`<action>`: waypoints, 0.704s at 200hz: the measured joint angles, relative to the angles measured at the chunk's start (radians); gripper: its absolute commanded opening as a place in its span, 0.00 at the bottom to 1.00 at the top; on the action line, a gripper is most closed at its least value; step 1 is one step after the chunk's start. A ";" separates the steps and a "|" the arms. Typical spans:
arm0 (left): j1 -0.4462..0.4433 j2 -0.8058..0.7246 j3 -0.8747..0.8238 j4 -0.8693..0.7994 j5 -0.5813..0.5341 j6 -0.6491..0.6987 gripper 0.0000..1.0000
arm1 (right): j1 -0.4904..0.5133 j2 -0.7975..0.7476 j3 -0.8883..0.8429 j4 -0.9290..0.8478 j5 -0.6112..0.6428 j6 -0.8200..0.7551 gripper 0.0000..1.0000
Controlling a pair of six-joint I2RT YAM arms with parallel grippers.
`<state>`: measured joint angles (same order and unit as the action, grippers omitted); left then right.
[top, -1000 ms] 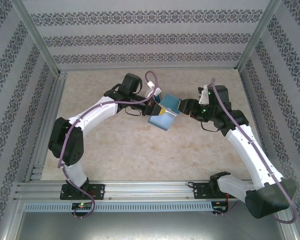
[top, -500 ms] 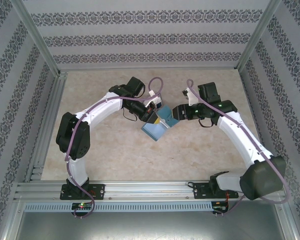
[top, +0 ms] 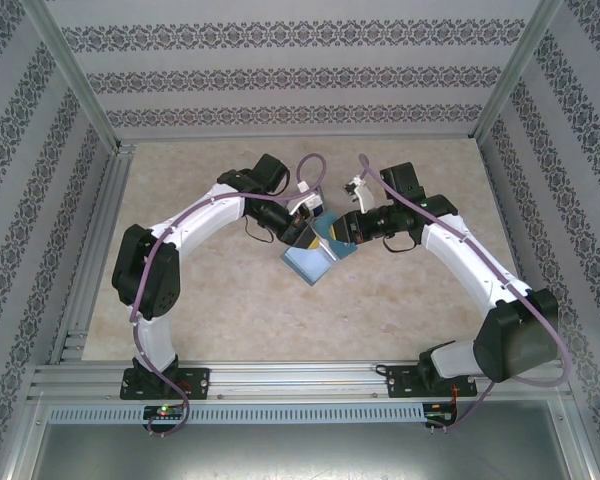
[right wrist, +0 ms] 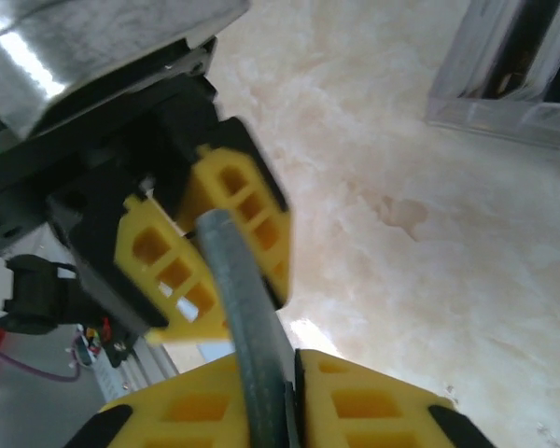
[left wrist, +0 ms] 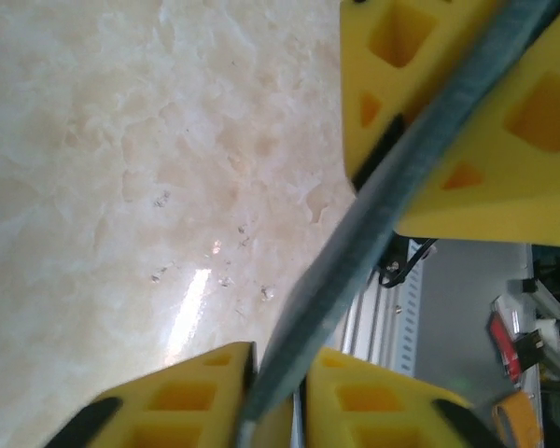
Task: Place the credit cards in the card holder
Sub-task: Open the card holder at the center of the table, then place the card holder at the center of the table.
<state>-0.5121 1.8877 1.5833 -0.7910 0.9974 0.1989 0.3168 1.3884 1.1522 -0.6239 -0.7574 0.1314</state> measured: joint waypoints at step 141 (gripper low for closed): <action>0.150 -0.265 -0.499 0.721 -0.304 -0.683 0.61 | -0.072 -0.218 -0.375 0.213 0.061 0.369 0.06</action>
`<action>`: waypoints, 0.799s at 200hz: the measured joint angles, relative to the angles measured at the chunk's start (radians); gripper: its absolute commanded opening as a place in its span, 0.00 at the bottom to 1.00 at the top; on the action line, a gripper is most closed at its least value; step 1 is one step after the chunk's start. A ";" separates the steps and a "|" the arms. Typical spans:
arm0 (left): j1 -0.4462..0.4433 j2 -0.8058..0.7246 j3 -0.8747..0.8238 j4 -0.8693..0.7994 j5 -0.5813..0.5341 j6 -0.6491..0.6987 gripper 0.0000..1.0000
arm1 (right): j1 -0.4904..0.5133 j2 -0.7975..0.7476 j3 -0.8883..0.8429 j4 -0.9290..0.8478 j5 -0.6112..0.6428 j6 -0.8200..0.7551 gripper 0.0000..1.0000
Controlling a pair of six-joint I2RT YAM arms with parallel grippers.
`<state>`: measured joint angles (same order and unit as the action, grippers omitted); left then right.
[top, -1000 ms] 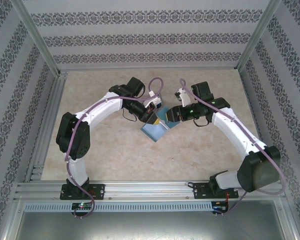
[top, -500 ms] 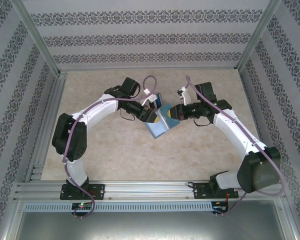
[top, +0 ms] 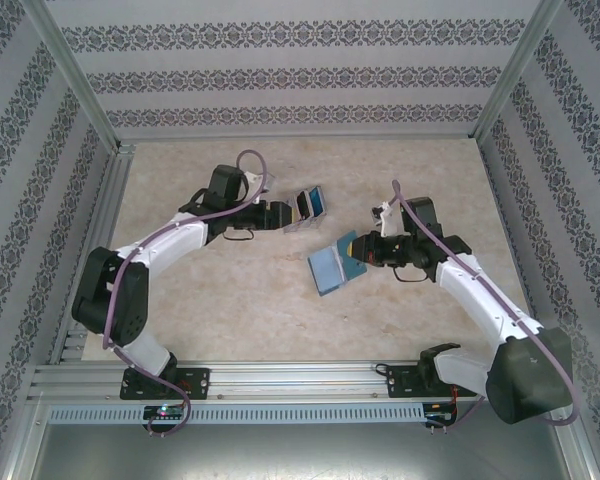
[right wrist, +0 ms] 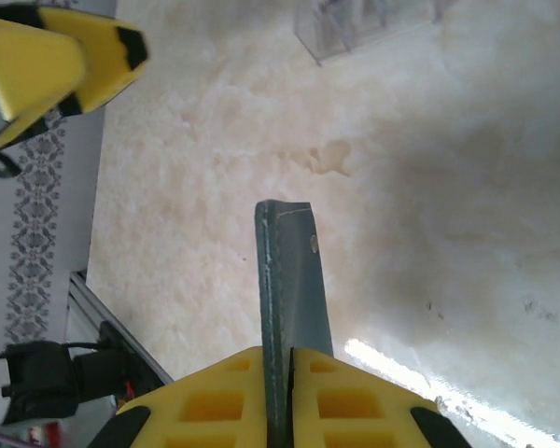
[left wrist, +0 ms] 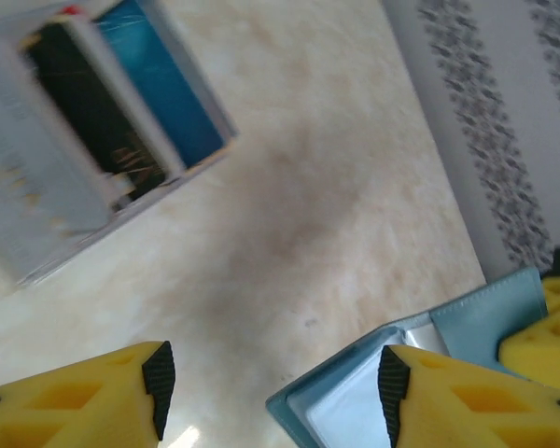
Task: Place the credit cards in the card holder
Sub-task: Place the card holder at the center of the table.
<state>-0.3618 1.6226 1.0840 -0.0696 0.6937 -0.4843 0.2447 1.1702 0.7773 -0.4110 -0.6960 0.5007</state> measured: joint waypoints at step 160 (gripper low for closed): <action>0.055 -0.209 -0.353 0.162 -0.074 -0.213 0.58 | 0.092 0.286 -0.132 0.317 0.068 0.251 0.11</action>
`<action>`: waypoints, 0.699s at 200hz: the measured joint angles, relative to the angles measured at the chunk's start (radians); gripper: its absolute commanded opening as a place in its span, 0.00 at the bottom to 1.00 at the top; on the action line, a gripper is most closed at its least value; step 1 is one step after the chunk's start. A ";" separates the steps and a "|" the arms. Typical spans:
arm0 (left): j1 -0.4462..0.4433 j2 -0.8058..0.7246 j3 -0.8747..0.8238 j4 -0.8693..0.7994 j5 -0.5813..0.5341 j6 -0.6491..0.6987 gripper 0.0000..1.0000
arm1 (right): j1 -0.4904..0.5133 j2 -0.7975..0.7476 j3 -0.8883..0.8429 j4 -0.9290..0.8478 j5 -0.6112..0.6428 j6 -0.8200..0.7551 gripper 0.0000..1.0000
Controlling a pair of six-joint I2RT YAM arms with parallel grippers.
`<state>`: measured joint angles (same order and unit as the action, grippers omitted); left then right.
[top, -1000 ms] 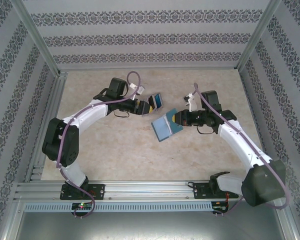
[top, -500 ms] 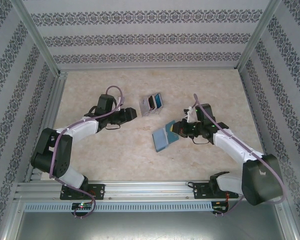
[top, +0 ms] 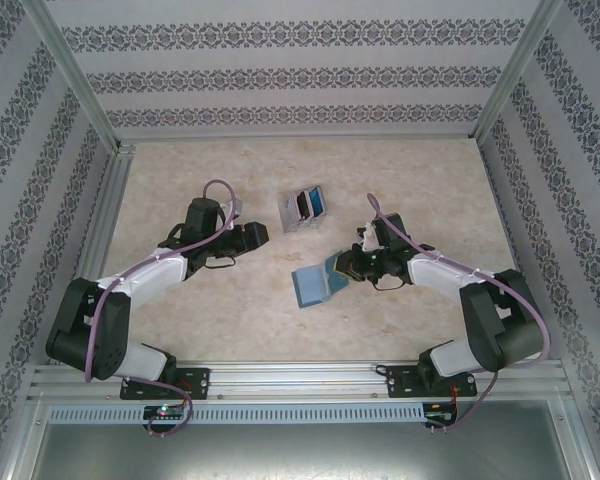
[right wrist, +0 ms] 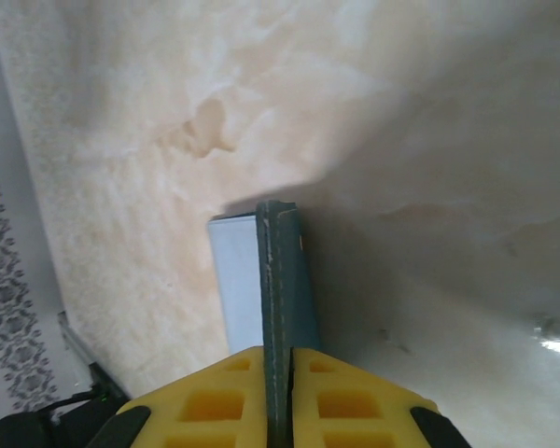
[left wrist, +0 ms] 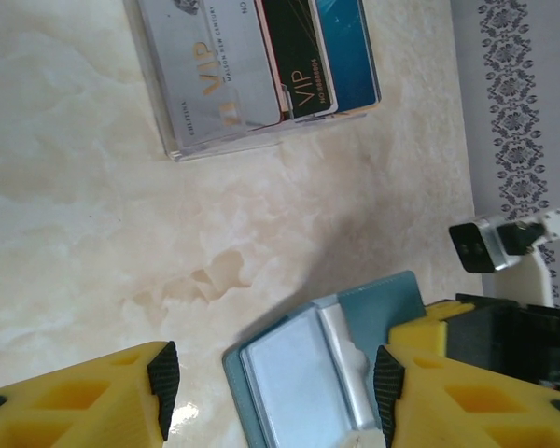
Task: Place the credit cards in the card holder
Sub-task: Place the card holder at the center of the table.
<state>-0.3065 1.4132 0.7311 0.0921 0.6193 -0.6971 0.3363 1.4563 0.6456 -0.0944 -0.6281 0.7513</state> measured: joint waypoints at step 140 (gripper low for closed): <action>-0.080 0.082 -0.022 0.036 0.122 0.004 0.48 | -0.020 0.087 0.040 -0.113 0.119 -0.113 0.15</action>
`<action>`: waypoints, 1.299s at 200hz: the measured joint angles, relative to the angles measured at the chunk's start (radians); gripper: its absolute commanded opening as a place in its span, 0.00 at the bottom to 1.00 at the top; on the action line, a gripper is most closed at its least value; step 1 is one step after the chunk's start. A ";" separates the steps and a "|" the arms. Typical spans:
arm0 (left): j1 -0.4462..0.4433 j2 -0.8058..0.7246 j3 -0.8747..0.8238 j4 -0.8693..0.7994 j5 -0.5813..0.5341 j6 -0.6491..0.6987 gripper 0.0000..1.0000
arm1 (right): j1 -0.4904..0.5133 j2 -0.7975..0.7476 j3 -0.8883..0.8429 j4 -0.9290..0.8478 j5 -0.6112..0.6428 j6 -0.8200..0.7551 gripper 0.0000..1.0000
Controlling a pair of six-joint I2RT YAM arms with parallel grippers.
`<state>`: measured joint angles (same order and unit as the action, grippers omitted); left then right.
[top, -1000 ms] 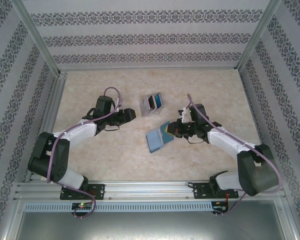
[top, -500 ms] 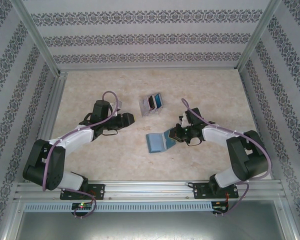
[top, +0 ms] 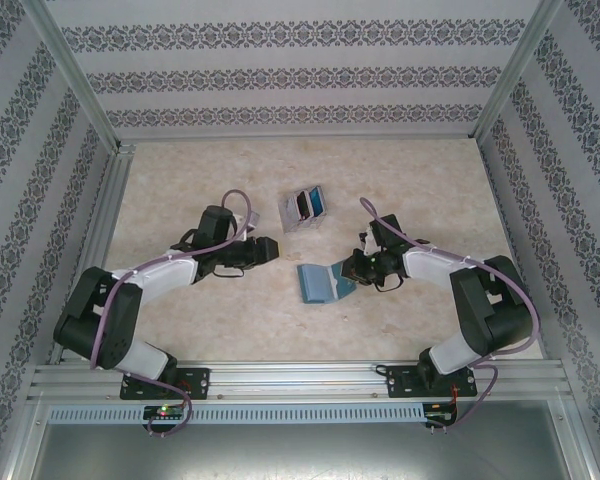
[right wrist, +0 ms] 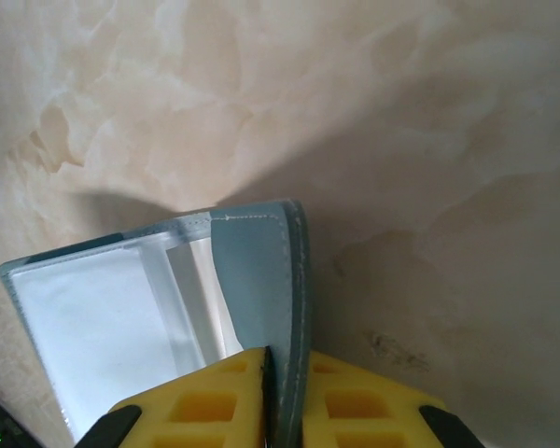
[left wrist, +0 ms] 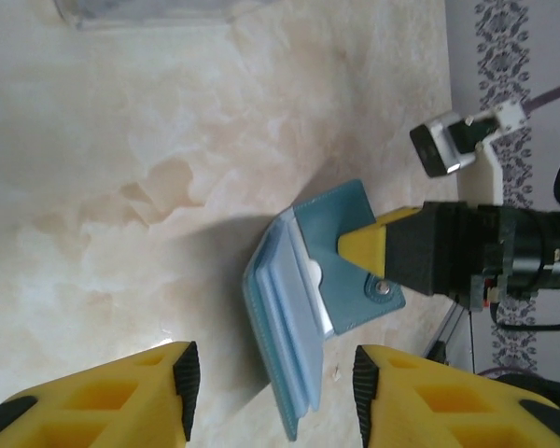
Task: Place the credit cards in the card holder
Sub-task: Place the card holder at the center of the table, then pick up the card holder from the center of the table.
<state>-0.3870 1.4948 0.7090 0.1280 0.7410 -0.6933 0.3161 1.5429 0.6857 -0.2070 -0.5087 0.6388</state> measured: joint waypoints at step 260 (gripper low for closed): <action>-0.142 0.298 0.150 0.039 0.075 -0.049 0.11 | -0.013 0.025 0.006 0.016 -0.005 -0.010 0.16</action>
<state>-0.5293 1.7924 0.8589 0.1673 0.8162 -0.7422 0.3031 1.5681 0.6918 -0.1905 -0.5133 0.6285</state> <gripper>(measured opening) 0.141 0.160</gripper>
